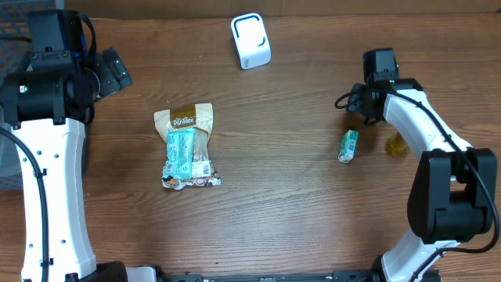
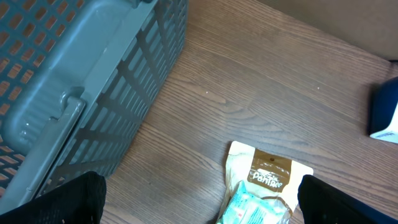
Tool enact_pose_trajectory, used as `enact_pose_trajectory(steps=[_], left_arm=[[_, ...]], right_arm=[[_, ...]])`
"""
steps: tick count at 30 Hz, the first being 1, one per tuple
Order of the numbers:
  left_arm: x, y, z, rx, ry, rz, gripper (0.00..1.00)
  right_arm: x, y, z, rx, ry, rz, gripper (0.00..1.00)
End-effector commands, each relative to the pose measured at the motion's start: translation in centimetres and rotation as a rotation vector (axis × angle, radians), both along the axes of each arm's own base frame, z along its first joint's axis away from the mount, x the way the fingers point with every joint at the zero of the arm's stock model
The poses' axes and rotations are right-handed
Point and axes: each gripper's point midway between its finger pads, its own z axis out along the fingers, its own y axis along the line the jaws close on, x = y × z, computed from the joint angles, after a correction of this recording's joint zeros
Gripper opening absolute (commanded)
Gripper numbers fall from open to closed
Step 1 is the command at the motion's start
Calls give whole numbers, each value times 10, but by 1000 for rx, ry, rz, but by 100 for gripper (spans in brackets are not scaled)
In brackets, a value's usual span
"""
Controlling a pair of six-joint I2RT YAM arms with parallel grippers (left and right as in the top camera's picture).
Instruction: Scan the item barcode
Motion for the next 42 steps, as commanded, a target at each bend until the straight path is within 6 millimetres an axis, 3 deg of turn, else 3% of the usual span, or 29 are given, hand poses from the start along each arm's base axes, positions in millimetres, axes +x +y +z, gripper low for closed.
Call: enact_pose_trajectory(steps=[1, 8, 30, 42], left_arm=[[0, 3, 1, 9, -2, 11, 99], [0, 3, 1, 9, -2, 11, 99], [0, 3, 1, 9, -2, 11, 100], [0, 3, 1, 9, -2, 11, 100]], right_arm=[[1, -9, 4, -22, -17, -23, 14], [-2, -9, -7, -22, -25, -23, 17], [-9, -9, -17, -23, -8, -24, 24], [-19, -15, -21, -24, 35, -36, 37]])
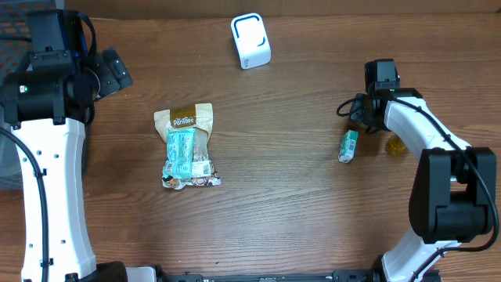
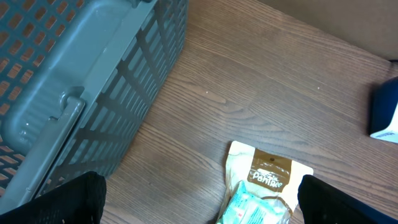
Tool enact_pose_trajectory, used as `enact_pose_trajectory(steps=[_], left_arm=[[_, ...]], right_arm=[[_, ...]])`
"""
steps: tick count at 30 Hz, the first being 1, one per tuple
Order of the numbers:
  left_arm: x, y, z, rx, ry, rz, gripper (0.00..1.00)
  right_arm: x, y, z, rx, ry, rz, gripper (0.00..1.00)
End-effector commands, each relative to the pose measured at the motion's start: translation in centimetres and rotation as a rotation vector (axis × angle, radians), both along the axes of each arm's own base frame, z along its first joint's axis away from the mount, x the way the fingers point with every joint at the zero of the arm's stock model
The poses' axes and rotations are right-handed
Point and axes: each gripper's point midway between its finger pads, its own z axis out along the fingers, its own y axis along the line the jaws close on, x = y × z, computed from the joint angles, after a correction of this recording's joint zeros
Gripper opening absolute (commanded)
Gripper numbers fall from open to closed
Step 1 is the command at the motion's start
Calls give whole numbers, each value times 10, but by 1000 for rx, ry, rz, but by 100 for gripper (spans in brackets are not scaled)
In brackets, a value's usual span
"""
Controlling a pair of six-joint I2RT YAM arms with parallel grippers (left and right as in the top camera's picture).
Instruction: Scan the item barcode
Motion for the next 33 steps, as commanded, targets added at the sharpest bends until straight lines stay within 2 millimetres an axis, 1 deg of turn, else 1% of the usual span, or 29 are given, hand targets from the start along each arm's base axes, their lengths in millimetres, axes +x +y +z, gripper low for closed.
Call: enact_pose_trajectory(steps=[1, 5, 7, 9, 15, 17, 23, 26, 33], left_arm=[[0, 3, 1, 9, -2, 11, 99], [0, 3, 1, 9, -2, 11, 100], [0, 3, 1, 9, -2, 11, 100], [0, 3, 1, 9, -2, 11, 100], [0, 3, 1, 9, -2, 11, 100], [0, 3, 1, 9, -2, 11, 100], [0, 3, 1, 9, -2, 11, 100], [0, 3, 1, 9, -2, 11, 100], [0, 3, 1, 9, -2, 11, 100]], right_arm=[[-3, -5, 2, -15, -1, -15, 39], [-3, -5, 2, -15, -1, -15, 46], [-4, -5, 2, -15, 2, -15, 47], [-5, -5, 1, -15, 10, -15, 50], [-6, -5, 1, -15, 11, -15, 56], [-6, -5, 1, -15, 11, -15, 60], [-6, -5, 1, -15, 14, -15, 64], [-6, -5, 1, -15, 14, -15, 68], [-6, -5, 1, -15, 14, -15, 69]])
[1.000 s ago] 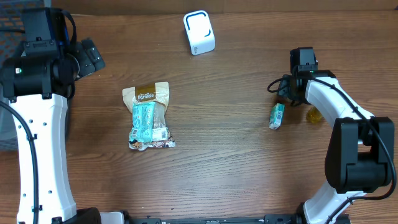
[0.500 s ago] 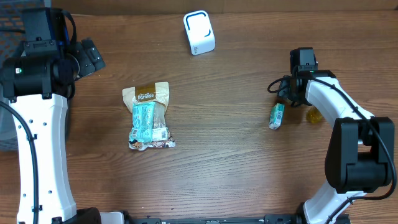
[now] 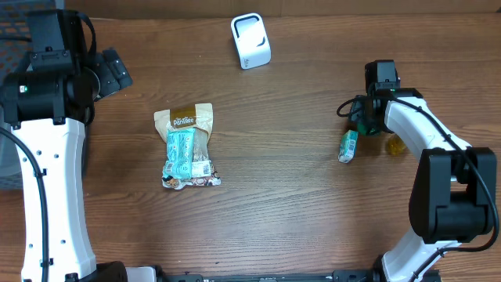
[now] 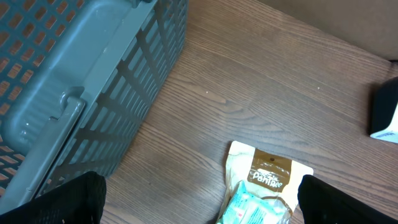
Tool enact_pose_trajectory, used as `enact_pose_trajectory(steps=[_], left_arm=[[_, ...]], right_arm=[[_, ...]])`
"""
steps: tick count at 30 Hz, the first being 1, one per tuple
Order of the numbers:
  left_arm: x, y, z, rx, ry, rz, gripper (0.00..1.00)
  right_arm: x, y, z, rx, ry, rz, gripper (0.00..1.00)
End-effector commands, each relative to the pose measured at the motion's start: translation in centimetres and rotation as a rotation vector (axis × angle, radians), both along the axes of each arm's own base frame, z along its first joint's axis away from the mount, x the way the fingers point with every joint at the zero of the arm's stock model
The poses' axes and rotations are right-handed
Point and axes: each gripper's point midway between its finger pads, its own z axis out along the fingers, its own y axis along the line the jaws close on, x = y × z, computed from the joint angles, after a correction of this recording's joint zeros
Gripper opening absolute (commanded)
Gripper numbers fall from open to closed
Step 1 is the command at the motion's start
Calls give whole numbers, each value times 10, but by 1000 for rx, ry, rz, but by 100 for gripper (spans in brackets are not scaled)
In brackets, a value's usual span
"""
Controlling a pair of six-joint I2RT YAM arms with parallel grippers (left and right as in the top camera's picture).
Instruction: Scan the item barcode
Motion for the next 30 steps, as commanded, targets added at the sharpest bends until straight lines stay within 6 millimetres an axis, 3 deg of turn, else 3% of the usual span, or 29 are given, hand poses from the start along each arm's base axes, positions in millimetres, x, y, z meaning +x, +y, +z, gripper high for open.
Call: enact_pose_trajectory(steps=[1, 4, 8, 14, 17, 19, 22, 26, 30], left_arm=[[0, 3, 1, 9, -2, 11, 100], [0, 3, 1, 9, -2, 11, 100], [0, 3, 1, 9, -2, 11, 99], [0, 3, 1, 9, -2, 11, 100], [0, 3, 1, 9, -2, 11, 100], [0, 3, 1, 9, -2, 11, 100], [0, 3, 1, 9, -2, 11, 100], [0, 3, 1, 9, -2, 11, 99], [0, 3, 1, 9, -2, 11, 100]], right_arm=[[-1, -4, 3, -15, -9, -13, 69], [-1, -4, 3, -15, -9, -13, 70], [6, -5, 5, -15, -38, -13, 91], [35, -4, 20, -24, -162, 11, 96], [51, -4, 39, -31, -213, 28, 100], [62, -4, 65, -30, -251, 28, 100], [63, 1, 90, -29, -252, 39, 100], [57, 24, 113, -10, -237, 89, 100], [44, 67, 111, 8, -191, 183, 100]])
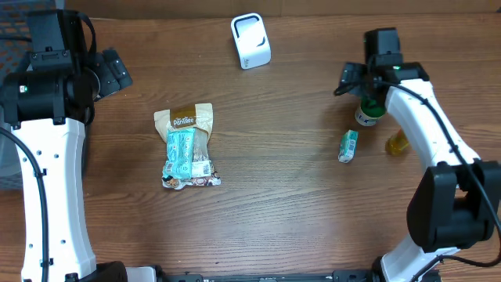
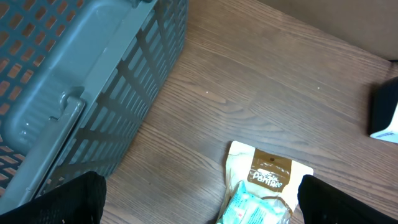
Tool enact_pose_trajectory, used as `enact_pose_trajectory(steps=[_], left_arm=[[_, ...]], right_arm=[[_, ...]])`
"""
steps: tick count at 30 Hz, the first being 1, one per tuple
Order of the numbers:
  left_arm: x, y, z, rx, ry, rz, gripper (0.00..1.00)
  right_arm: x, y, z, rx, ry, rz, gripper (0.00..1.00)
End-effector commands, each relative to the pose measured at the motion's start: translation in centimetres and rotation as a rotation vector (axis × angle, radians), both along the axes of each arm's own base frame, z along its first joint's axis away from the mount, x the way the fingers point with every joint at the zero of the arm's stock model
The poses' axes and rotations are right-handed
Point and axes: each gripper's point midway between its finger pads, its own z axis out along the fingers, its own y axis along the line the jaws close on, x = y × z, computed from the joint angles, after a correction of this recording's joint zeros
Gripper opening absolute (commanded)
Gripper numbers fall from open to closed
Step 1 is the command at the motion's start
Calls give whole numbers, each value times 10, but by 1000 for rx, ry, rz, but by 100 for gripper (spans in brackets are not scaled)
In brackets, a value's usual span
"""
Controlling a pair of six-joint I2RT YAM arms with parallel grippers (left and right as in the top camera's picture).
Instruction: Scan the item barcode
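My right gripper (image 1: pixel 366 100) is shut on a small green-and-white bottle (image 1: pixel 366 117), held above the table at the right, well right of the white scanner (image 1: pixel 250 41) at the back. The scanner's edge (image 2: pixel 384 116) shows at the right of the left wrist view. A tan pouch with a teal packet on it (image 1: pixel 187 146) lies left of centre. My left gripper (image 2: pixel 200 202) stands open high over the pouch's top (image 2: pixel 268 173), with nothing between its fingers.
A small green-and-white packet (image 1: pixel 347 146) and a yellow item (image 1: pixel 397 144) lie on the table below the right gripper. A grey-blue slatted basket (image 2: pixel 74 81) stands off the table's left side, close to the left arm (image 1: pixel 47 157).
My right gripper was low beside the green packet with the bottle at its tip. It now stands farther back and higher, with the bottle in it. The left arm has not moved.
My right gripper stood near the right-hand items, then came lower and closer to the packet over the following two moments, with a green item at its fingers. Now it holds the bottle up off the table. The pouch, scanner and left arm stayed put.
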Motion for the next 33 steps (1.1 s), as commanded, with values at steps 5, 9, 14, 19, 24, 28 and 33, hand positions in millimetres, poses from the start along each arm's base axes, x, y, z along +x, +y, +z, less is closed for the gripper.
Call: enact_pose_trajectory(steps=[5, 9, 14, 19, 24, 28, 33], left_arm=[[0, 3, 1, 9, -2, 11, 100], [0, 3, 1, 9, -2, 11, 100], [0, 3, 1, 9, -2, 11, 100], [0, 3, 1, 9, -2, 11, 99], [0, 3, 1, 9, -2, 11, 100], [0, 3, 1, 9, -2, 11, 100], [0, 3, 1, 9, -2, 11, 100]], right_arm=[[-49, 72, 4, 70, 131, 50, 100], [-81, 86, -4, 140, 230, -72, 100], [-103, 82, -2, 117, 301, -84, 100], [-117, 78, 1, 106, 339, -88, 100], [-120, 77, -2, 100, 356, -90, 100], [-120, 76, -3, 99, 358, -90, 100], [-124, 75, -3, 94, 371, -91, 100]])
